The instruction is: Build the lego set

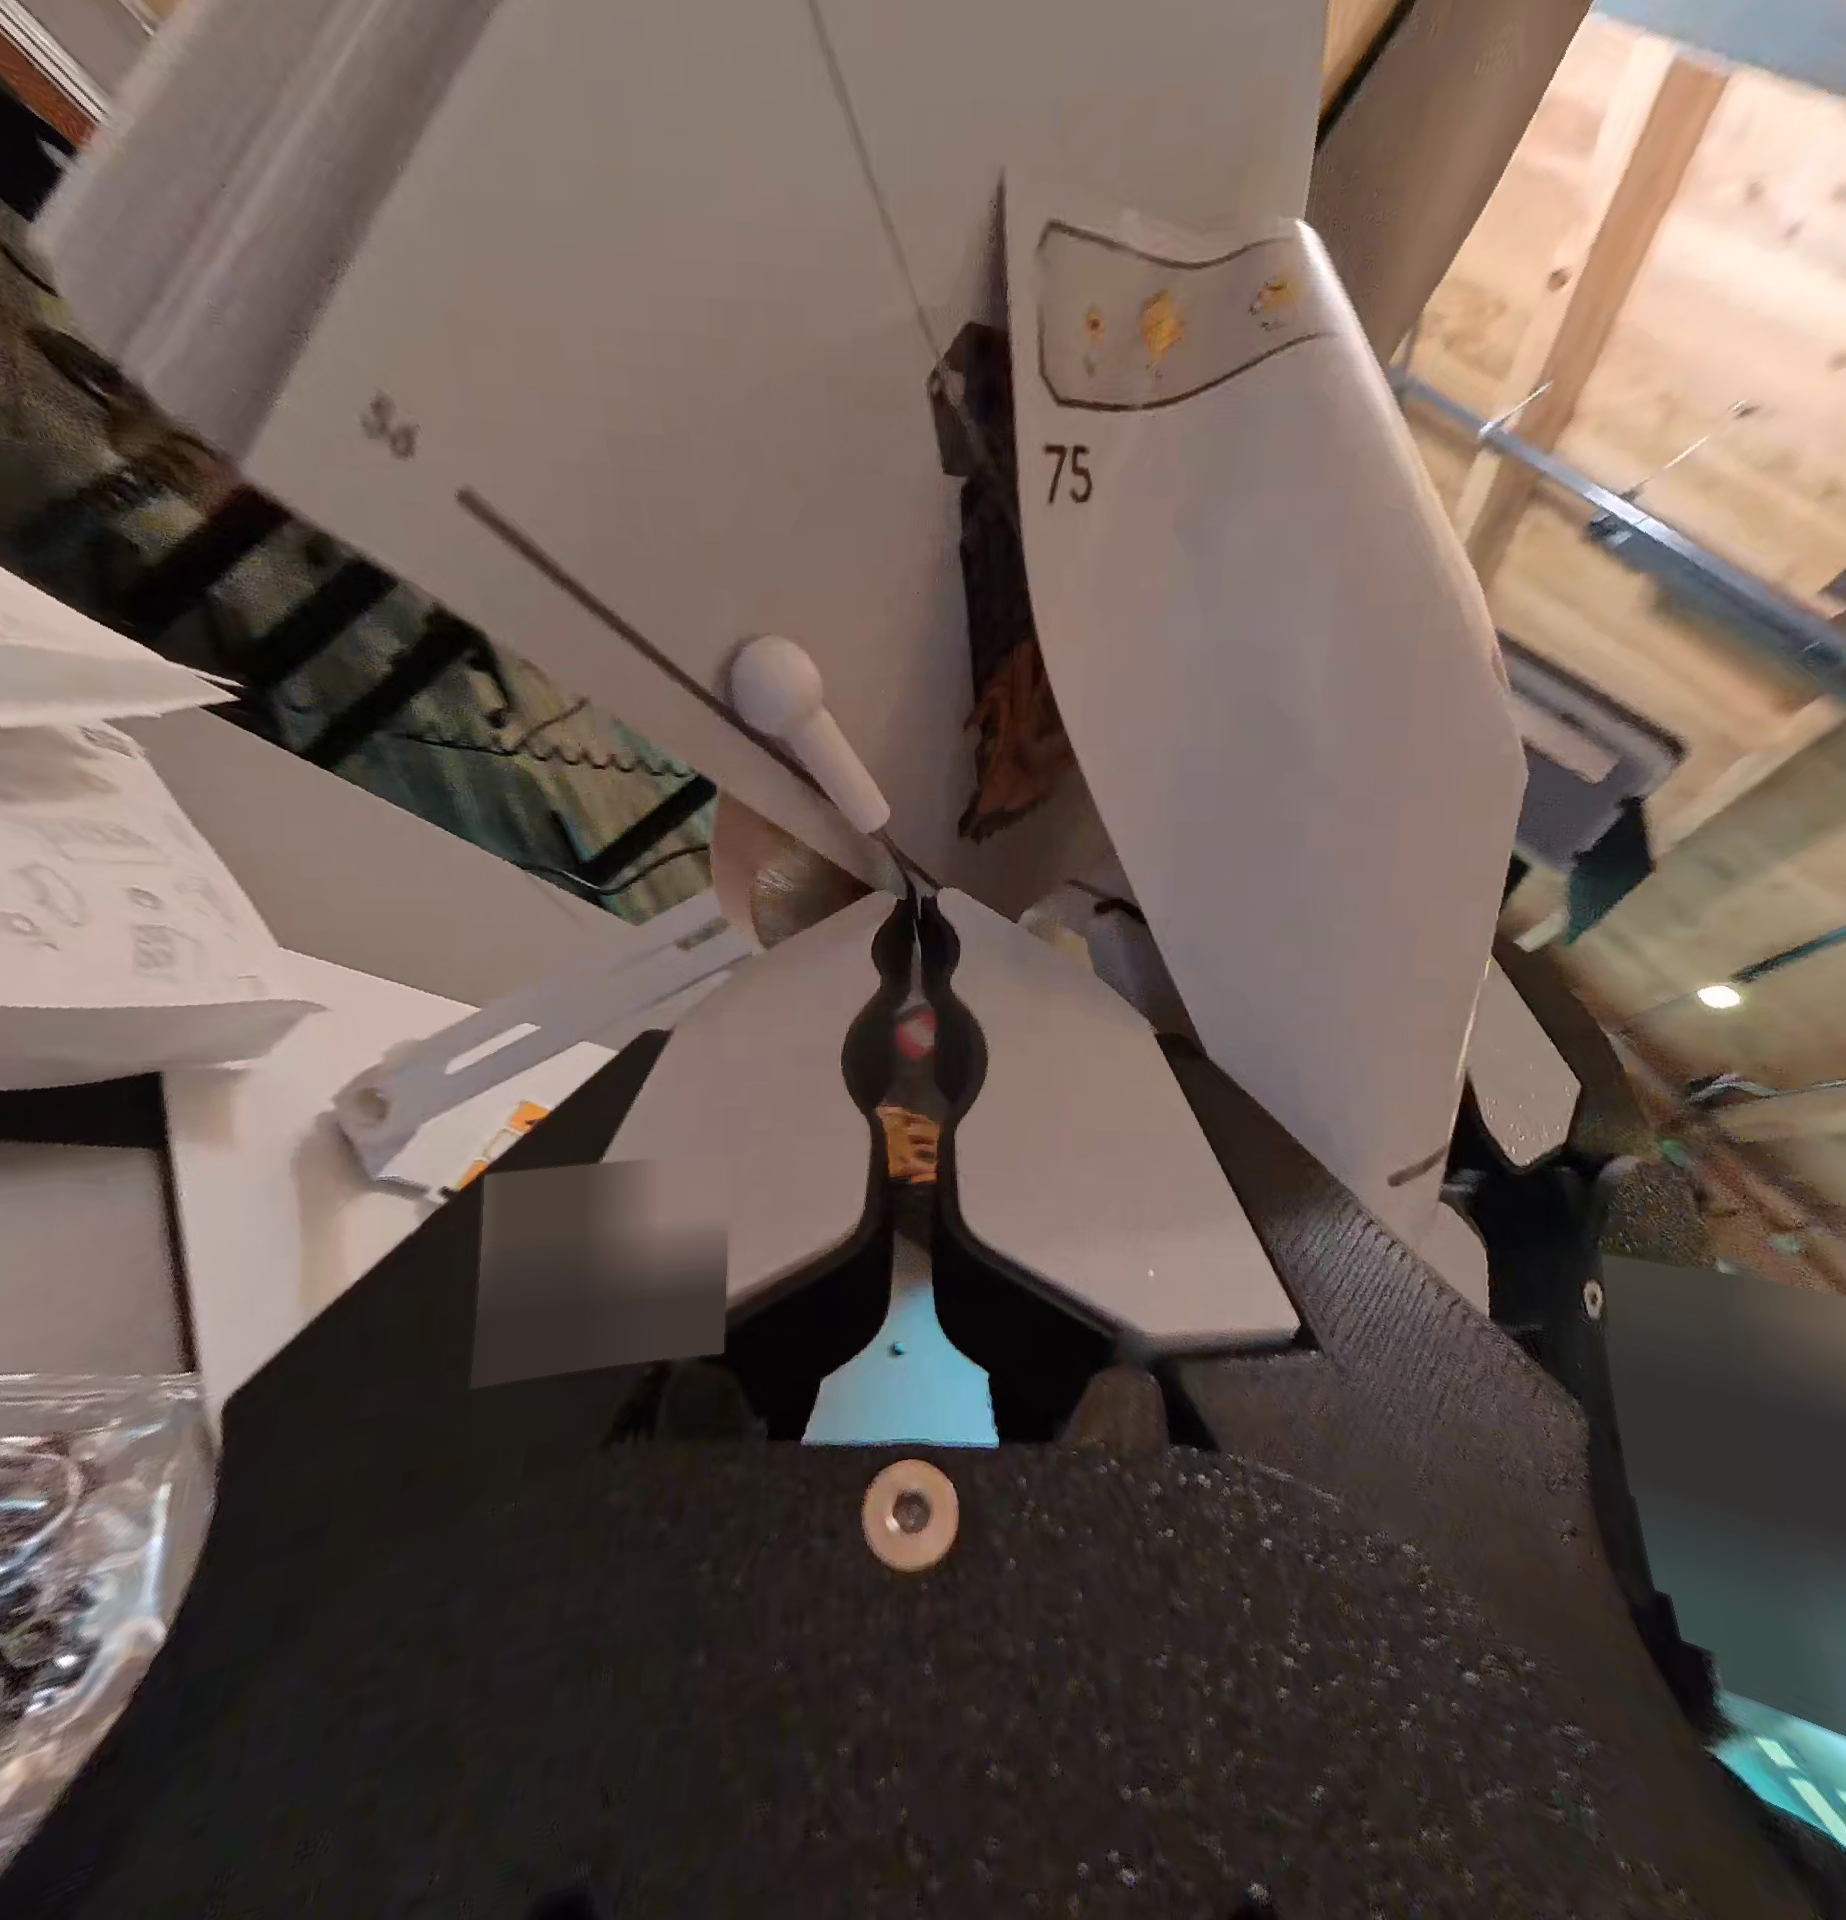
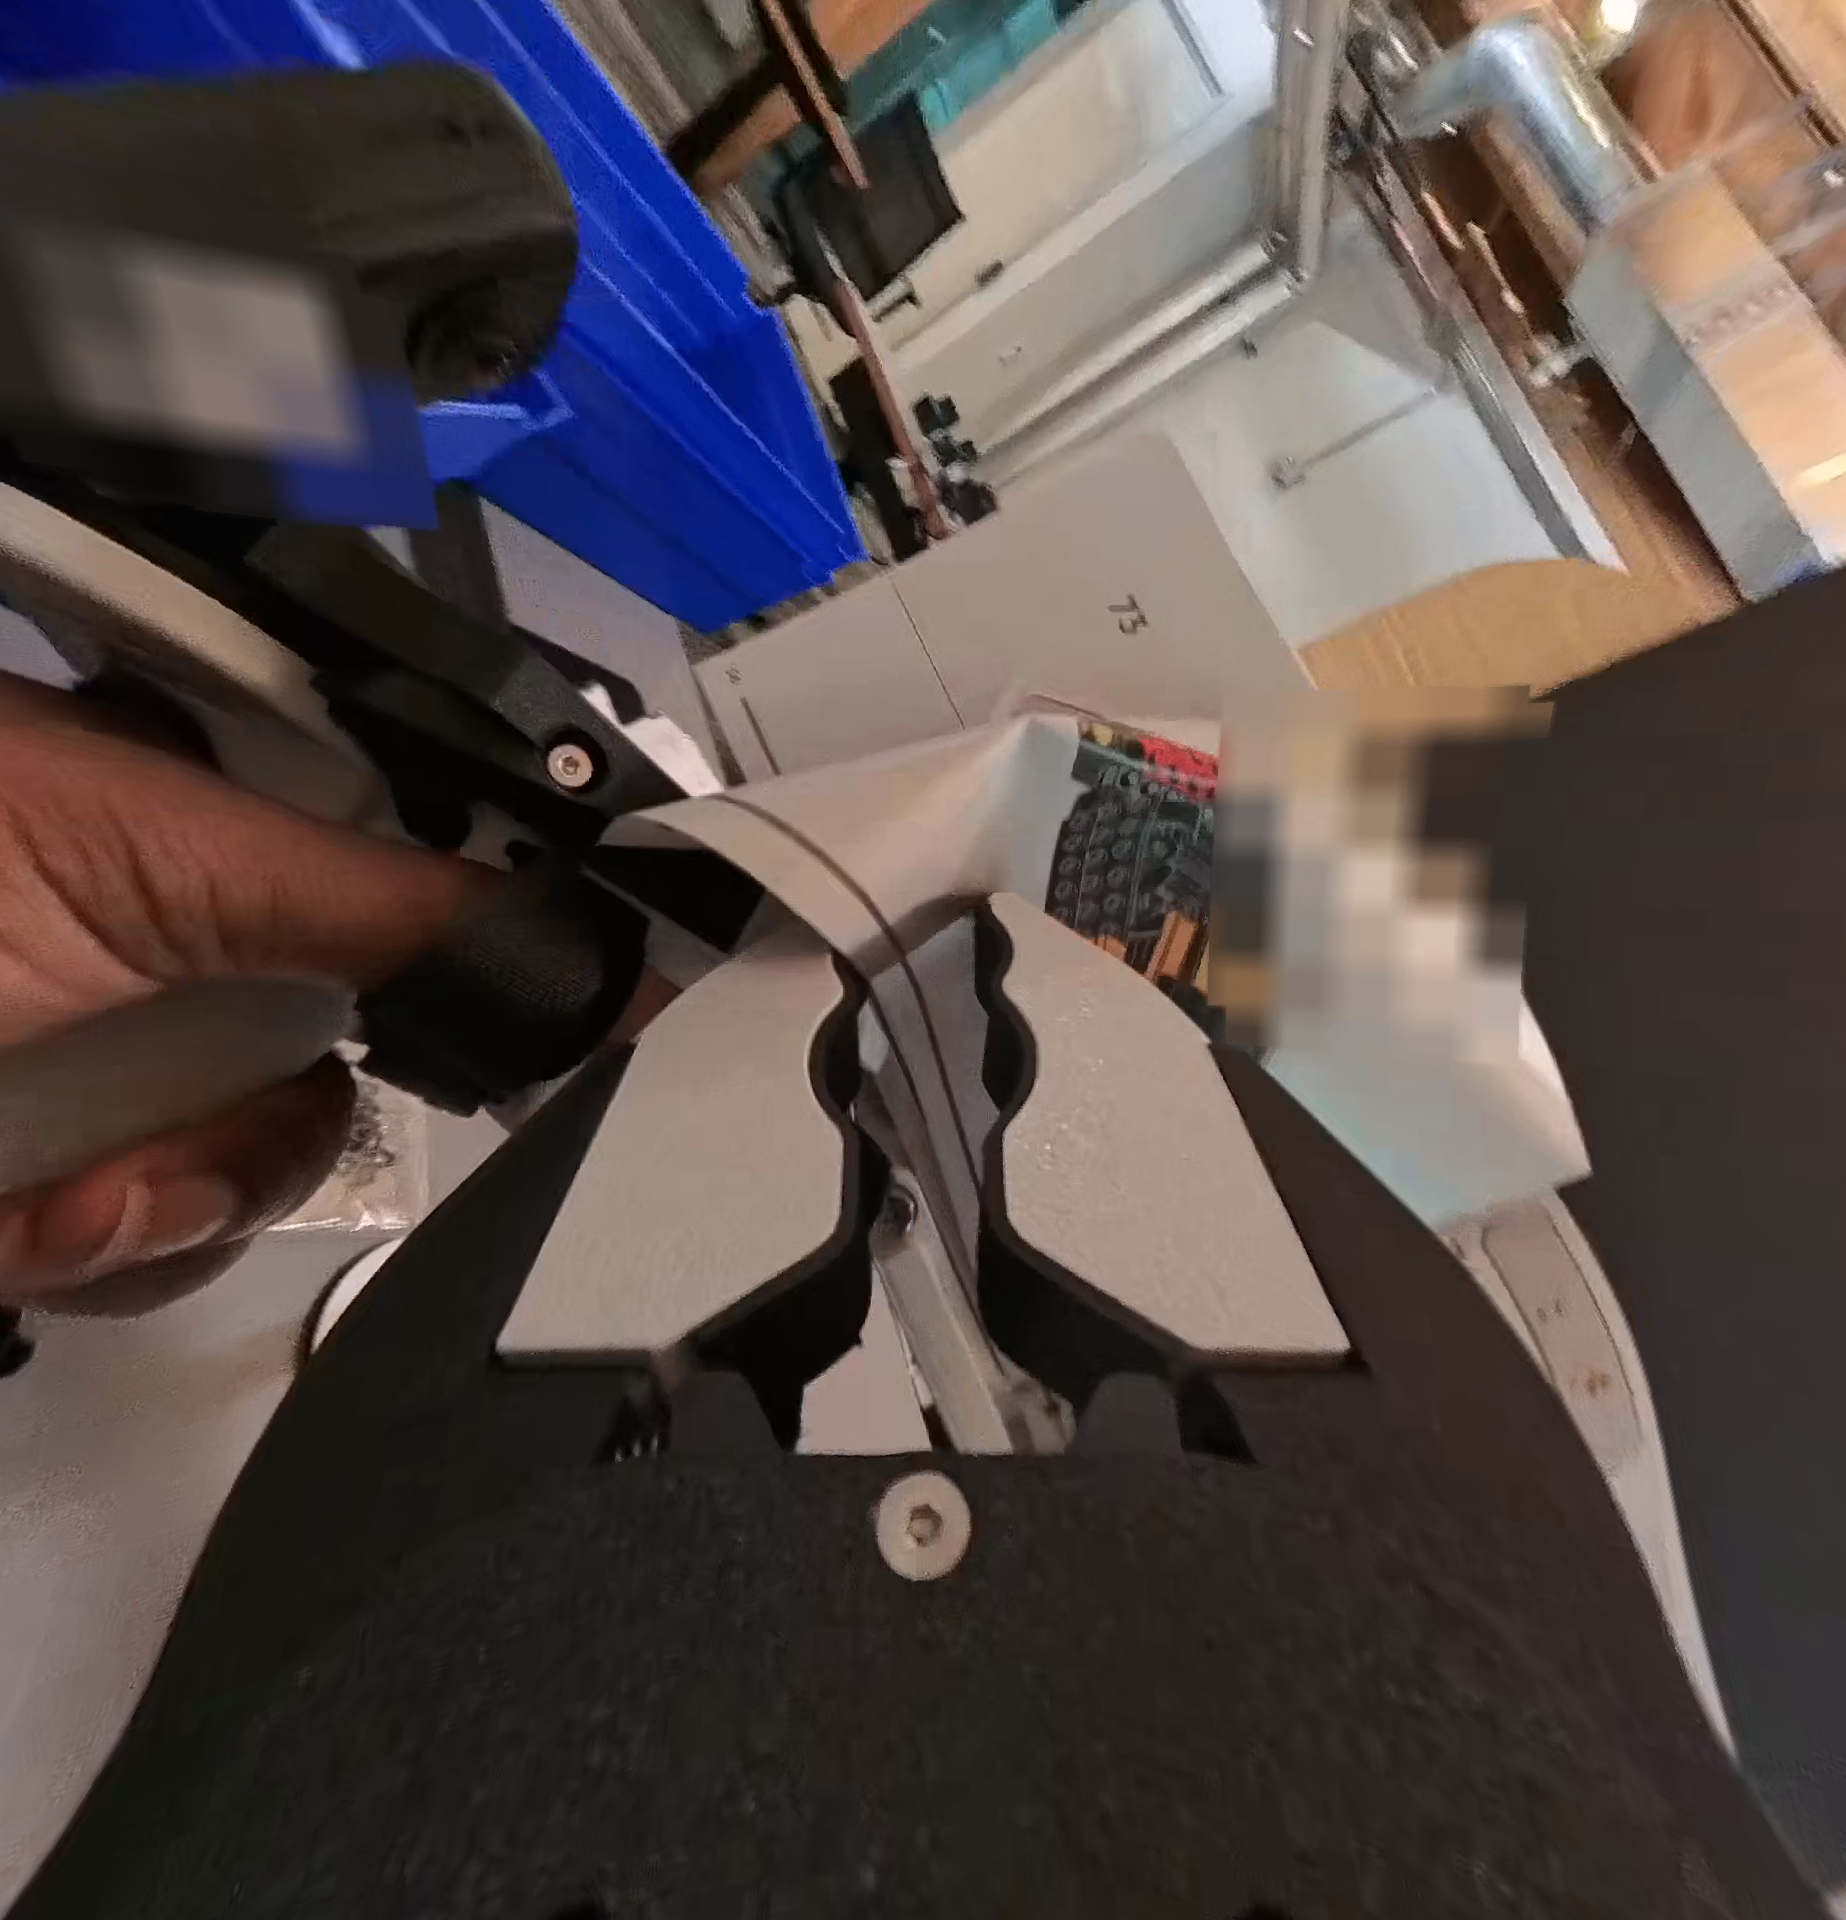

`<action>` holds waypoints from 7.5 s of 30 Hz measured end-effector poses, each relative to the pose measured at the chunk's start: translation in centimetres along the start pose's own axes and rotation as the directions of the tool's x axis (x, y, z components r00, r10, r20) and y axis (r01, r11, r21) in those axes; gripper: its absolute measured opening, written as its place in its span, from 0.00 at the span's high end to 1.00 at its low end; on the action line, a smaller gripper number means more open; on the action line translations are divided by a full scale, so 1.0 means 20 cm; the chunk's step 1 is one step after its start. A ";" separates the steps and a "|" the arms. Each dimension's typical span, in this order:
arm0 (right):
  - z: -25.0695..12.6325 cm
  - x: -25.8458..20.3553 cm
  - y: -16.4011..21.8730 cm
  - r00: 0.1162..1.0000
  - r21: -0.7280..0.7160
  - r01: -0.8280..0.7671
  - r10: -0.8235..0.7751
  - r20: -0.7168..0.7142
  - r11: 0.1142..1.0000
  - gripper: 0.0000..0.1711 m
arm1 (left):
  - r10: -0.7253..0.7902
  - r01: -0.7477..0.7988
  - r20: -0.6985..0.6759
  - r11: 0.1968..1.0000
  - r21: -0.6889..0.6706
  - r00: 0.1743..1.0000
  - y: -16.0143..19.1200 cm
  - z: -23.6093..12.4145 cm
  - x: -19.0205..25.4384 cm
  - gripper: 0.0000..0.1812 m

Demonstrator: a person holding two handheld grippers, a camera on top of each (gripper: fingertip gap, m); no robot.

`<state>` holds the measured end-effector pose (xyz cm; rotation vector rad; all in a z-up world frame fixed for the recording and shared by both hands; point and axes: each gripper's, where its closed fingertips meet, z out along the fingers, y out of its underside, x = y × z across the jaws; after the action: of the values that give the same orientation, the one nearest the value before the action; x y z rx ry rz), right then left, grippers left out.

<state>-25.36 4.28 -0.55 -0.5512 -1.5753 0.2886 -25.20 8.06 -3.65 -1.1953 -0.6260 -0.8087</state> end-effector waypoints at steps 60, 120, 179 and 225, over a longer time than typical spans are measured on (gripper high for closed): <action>-0.25 0.35 0.51 0.997 -0.251 0.045 -0.057 -0.042 0.967 0.81 | 0.910 -0.752 -0.078 0.286 -0.594 0.407 0.06 0.24 0.10 0.99; -0.99 0.19 0.34 0.624 0.253 -0.708 0.751 -0.214 0.660 1.00 | 0.868 -0.907 0.411 0.378 -0.184 0.279 -0.26 -0.02 0.34 1.00; -0.92 0.07 0.52 0.580 0.136 -0.787 0.796 -0.171 0.602 0.99 | 0.884 -0.891 0.357 0.394 -0.225 0.301 -0.21 0.04 0.16 0.99; -1.23 -0.84 0.73 0.354 -0.400 -0.037 0.386 0.852 0.916 0.55 | 0.802 -0.570 -0.294 0.069 -0.819 0.520 0.80 -0.90 -0.10 0.89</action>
<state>1.50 4.60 -20.14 -0.9558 -2.7207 0.6368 -13.14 -6.38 -18.89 -2.3187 0.3740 -0.0023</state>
